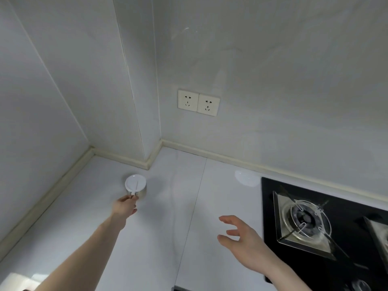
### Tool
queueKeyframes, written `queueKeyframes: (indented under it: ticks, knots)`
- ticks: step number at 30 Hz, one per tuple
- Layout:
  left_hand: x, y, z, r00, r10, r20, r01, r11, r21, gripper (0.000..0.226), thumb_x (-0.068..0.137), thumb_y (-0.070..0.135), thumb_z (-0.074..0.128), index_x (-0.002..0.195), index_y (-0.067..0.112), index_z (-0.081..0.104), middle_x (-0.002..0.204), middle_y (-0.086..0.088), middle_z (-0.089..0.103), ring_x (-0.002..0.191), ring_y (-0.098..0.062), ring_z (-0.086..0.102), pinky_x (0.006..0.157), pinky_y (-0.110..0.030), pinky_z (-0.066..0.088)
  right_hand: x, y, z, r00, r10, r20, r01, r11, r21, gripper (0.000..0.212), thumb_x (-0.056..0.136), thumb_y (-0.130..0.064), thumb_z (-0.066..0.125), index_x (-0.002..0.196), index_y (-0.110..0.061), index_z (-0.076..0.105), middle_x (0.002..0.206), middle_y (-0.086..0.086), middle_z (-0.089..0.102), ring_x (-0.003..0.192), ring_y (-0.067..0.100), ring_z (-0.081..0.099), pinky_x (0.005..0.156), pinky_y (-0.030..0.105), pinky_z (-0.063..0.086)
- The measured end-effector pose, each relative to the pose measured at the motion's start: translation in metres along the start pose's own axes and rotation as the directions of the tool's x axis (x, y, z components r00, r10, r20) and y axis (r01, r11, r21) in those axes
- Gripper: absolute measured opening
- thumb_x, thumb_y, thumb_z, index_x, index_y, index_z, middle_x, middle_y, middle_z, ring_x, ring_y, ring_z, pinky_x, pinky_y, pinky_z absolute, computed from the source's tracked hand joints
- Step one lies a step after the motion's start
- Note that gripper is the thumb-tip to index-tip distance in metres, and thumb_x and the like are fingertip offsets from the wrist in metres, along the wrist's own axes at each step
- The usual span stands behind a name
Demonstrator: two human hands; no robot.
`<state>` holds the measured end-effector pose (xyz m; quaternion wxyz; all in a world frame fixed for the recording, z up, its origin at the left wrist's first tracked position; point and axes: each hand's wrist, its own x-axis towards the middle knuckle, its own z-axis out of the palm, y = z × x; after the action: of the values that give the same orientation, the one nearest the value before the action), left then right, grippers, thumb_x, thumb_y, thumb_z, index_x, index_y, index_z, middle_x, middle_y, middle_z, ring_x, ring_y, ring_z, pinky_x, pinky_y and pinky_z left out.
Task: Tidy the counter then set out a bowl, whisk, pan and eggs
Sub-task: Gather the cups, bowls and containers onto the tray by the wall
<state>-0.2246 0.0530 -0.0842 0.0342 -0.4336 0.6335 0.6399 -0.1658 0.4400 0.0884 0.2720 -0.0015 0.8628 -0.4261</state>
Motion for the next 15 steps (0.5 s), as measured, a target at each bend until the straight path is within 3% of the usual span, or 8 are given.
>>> queueKeyframes:
  ticks: [5,10,15]
  knots:
    - [-0.053,-0.003,-0.01,0.989,0.048,0.138,-0.057,0.997,0.056,0.012,0.097,0.009,0.062,0.087,0.008,0.068,0.081,-0.006,0.055,0.076,-0.023,0.053,0.078,-0.035,0.05,-0.005,0.01,0.006,1.0,0.021,0.01,-0.022,0.999,0.031,0.039,0.093,-0.038,0.064,0.127,-0.051,0.05,0.133,-0.035,0.047,0.119,-0.01,0.051,0.08,0.013,0.047]
    - [-0.126,-0.004,-0.014,0.957,0.145,0.25,-0.18,0.976,0.124,0.014,0.098,0.016,0.063,0.093,0.008,0.073,0.087,-0.002,0.063,0.083,-0.021,0.058,0.07,-0.032,0.046,-0.02,0.026,0.004,1.0,0.022,0.005,-0.022,0.998,0.052,0.04,0.092,-0.04,0.065,0.127,-0.052,0.05,0.135,-0.033,0.047,0.119,-0.008,0.053,0.079,0.013,0.048]
    - [-0.207,-0.001,0.019,0.898,0.212,0.385,-0.263,0.961,0.085,0.023,0.101,0.011,0.057,0.091,0.006,0.077,0.091,-0.001,0.067,0.08,-0.021,0.051,0.069,-0.032,0.042,-0.05,0.054,-0.018,0.999,0.008,-0.036,-0.004,0.996,0.089,0.04,0.093,-0.038,0.065,0.129,-0.05,0.05,0.135,-0.032,0.049,0.118,-0.007,0.054,0.081,0.014,0.048]
